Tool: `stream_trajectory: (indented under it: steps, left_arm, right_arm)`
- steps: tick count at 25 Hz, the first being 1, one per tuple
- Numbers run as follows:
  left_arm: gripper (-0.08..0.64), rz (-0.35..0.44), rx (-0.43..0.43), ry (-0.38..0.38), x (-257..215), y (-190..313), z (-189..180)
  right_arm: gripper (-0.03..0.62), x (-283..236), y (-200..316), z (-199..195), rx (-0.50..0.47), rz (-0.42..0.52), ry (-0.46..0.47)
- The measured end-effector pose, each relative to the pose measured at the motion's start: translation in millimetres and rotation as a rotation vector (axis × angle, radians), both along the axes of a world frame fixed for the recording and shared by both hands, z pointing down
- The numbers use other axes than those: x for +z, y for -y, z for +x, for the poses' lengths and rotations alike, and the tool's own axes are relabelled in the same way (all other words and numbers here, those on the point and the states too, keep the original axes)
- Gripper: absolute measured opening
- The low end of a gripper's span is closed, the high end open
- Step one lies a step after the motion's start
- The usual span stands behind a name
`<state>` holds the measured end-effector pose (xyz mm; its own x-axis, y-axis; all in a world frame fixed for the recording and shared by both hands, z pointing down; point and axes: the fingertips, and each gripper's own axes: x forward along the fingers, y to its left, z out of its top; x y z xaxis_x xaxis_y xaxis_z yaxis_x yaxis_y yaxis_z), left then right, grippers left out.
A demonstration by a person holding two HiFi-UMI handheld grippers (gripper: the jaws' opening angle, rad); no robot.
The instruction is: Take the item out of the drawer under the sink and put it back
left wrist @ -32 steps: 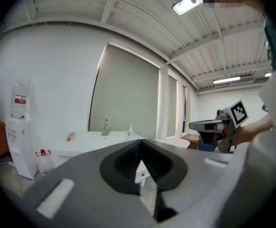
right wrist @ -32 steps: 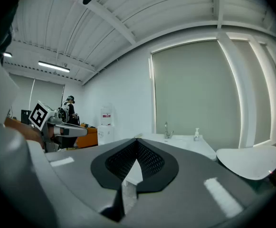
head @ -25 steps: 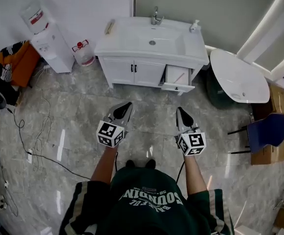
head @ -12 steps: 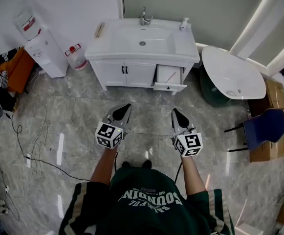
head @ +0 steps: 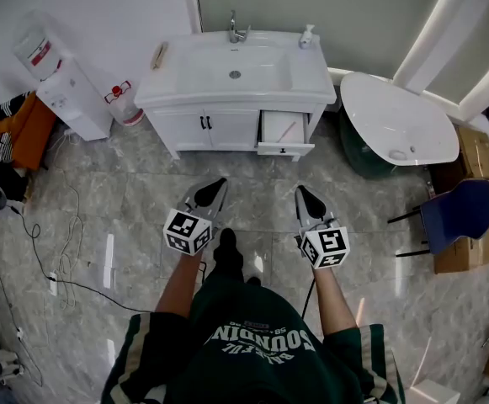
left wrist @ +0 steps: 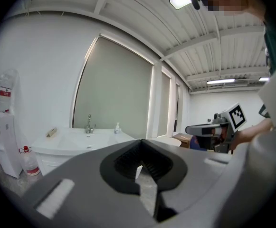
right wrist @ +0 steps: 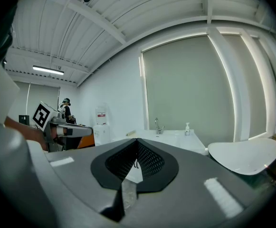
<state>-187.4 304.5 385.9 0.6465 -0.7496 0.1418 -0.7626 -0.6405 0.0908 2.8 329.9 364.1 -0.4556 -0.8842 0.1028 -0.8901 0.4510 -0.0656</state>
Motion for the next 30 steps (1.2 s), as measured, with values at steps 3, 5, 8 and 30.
stream_trajectory:
  steps: [3, 5, 8, 30]
  left_arm:
    - [0.049, -0.006, 0.019, -0.007, 9, 18, 9]
    - [0.049, -0.004, 0.031, -0.007, 12, 38, 15]
    - [0.049, 0.003, 0.055, -0.008, 12, 79, 21]
    - [0.049, 0.033, 0.235, 0.040, -1, 393, 34]
  right_arm:
    - [0.002, 9, 17, 4, 0.007, -0.006, -0.007]
    - [0.002, 12, 36, 7, 0.015, -0.008, -0.009]
    - [0.002, 14, 70, 7, 0.027, -0.009, -0.015]
    - [0.002, 3, 367, -17, 0.131, -0.041, -0.035]
